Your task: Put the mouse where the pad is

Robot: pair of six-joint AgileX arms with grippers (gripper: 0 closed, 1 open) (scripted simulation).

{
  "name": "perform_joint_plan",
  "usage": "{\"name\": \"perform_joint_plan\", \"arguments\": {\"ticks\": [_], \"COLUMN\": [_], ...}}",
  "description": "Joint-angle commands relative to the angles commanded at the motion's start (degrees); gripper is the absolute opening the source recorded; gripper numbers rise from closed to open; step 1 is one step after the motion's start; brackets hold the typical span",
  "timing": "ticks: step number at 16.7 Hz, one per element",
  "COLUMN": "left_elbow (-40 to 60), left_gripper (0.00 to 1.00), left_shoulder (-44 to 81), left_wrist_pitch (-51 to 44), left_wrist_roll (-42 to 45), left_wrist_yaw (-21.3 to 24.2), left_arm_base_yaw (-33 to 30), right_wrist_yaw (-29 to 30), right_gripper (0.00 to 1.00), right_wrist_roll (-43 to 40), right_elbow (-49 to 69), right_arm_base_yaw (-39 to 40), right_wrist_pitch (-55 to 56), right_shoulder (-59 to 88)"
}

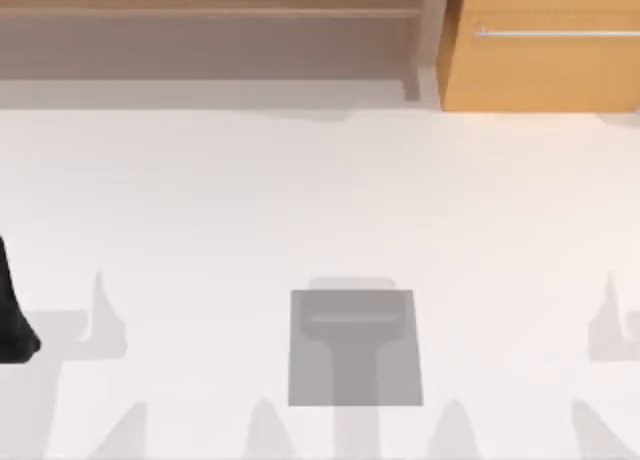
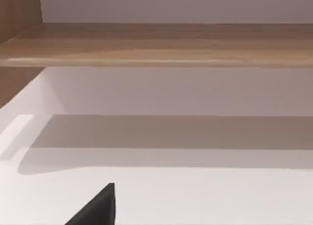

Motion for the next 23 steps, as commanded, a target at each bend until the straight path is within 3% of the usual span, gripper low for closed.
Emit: {"name": "perform_joint_plan", "arguments": {"ticks": [5,9,12,20,23], "left_elbow": [0.00,0.00,0.00,0.00,0.00], "left_gripper": [1.00,1.00,1.00,1.00,1.00], "left_shoulder": [0.00,0.00,0.00,0.00,0.00], "left_wrist_pitch": [0.00,0.00,0.00,0.00,0.00], "left_wrist_roll": [0.00,0.00,0.00,0.00,0.00], "left_wrist_yaw": [0.00,0.00,0.00,0.00,0.00], "left_arm_base_yaw": [0.00,0.00,0.00,0.00,0.00], "right_wrist_yaw": [0.79,2.72,4.21,6.26,5.76], "right_gripper": [1.00,1.00,1.00,1.00,1.00], "right_wrist_roll": [-3.35,-16.24,-32.11,-88.42,-105.40], "right_elbow": [3.13,13.49,23.89,50.57,59.34], "right_arm_base_yaw": [0.28,0.82,0.81,-3.07,-6.39], "right_wrist_pitch": [-1.00,-5.35,-11.31,-34.62,-43.73], "right_shoulder": [3.05,13.86,26.51,68.80,82.83]}}
